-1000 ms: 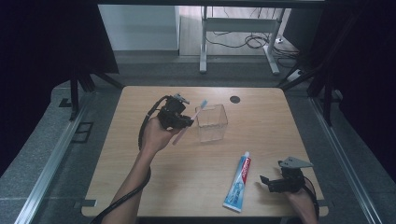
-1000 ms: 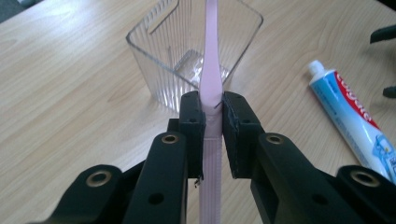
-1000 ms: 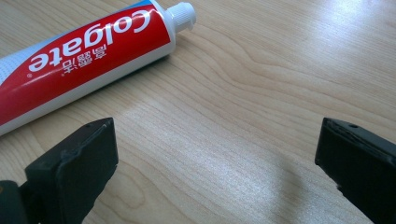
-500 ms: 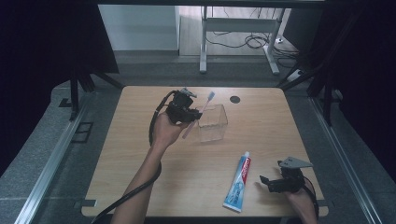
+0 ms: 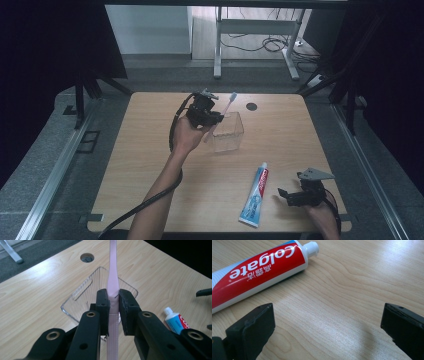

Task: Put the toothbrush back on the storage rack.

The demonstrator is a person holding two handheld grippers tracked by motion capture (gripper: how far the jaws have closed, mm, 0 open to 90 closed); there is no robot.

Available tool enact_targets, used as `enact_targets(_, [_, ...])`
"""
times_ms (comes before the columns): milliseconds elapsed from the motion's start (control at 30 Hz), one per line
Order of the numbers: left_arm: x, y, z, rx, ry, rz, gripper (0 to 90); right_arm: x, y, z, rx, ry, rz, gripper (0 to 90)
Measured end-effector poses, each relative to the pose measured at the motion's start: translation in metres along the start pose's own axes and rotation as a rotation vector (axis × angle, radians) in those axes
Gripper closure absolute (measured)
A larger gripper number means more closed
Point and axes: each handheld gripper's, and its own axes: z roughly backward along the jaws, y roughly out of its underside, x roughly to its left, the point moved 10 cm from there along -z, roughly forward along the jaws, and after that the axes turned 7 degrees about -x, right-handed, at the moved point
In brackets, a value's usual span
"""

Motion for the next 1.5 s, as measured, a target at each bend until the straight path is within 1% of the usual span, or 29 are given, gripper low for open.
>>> enact_targets(133, [-0.001,-0.008,-0.006,-0.015,-0.008,-0.003,78.8,0.0,0.0,0.0,0.002,-0.002,-0.001,0.0])
enact_targets(167, [-0.001,-0.008,-0.006,-0.015,-0.008,-0.003,78.8,0.0,0.0,0.0,0.002,-0.002,-0.001,0.0])
enact_targets(200, [-0.002,-0.012,-0.008,-0.025,-0.007,-0.002,78.8,0.0,0.0,0.0,0.001,-0.003,0.002,0.0])
enact_targets(233, [-0.002,-0.012,-0.008,-0.025,-0.007,-0.002,78.8,0.0,0.0,0.0,0.001,-0.003,0.002,0.0])
enact_targets(300, [-0.002,-0.018,-0.011,-0.036,-0.016,-0.013,78.8,0.0,0.0,0.0,0.0,0.0,0.0,0.0])
enact_targets(400, [-0.003,-0.022,-0.015,-0.047,-0.019,-0.017,78.8,-0.001,-0.001,0.0,-0.004,0.004,-0.002,0.0])
enact_targets(500, [-0.001,-0.025,-0.019,-0.047,-0.028,-0.027,78.8,-0.001,-0.001,0.0,-0.003,0.003,-0.005,0.0])
enact_targets(733, [0.003,-0.028,-0.029,-0.063,-0.039,-0.019,78.8,-0.001,-0.001,0.0,-0.006,0.003,-0.002,0.0])
enact_targets(800, [0.003,-0.029,-0.035,-0.067,-0.045,-0.016,78.8,-0.001,-0.001,0.0,-0.007,0.003,-0.006,0.0])
enact_targets(967, [0.005,-0.029,-0.042,-0.065,-0.051,-0.016,78.8,-0.001,-0.001,0.0,-0.007,0.001,-0.009,0.0])
enact_targets(1067, [0.007,-0.027,-0.049,-0.063,-0.061,-0.012,78.9,-0.001,-0.001,-0.001,-0.006,-0.003,-0.01,0.0])
enact_targets(1267, [0.008,-0.022,-0.057,-0.057,-0.063,-0.009,78.8,0.0,0.0,-0.001,-0.005,-0.005,-0.011,0.0])
enact_targets(1333, [0.008,-0.018,-0.063,-0.048,-0.065,-0.02,78.8,0.0,0.0,-0.001,-0.003,-0.005,-0.012,0.0])
enact_targets(1433, [0.006,-0.015,-0.066,-0.045,-0.063,-0.021,78.8,0.0,0.0,-0.001,-0.004,-0.006,-0.012,0.0])
enact_targets(1500, [0.005,-0.011,-0.071,-0.037,-0.068,-0.029,78.8,0.0,0.0,-0.001,-0.003,-0.007,-0.012,0.0])
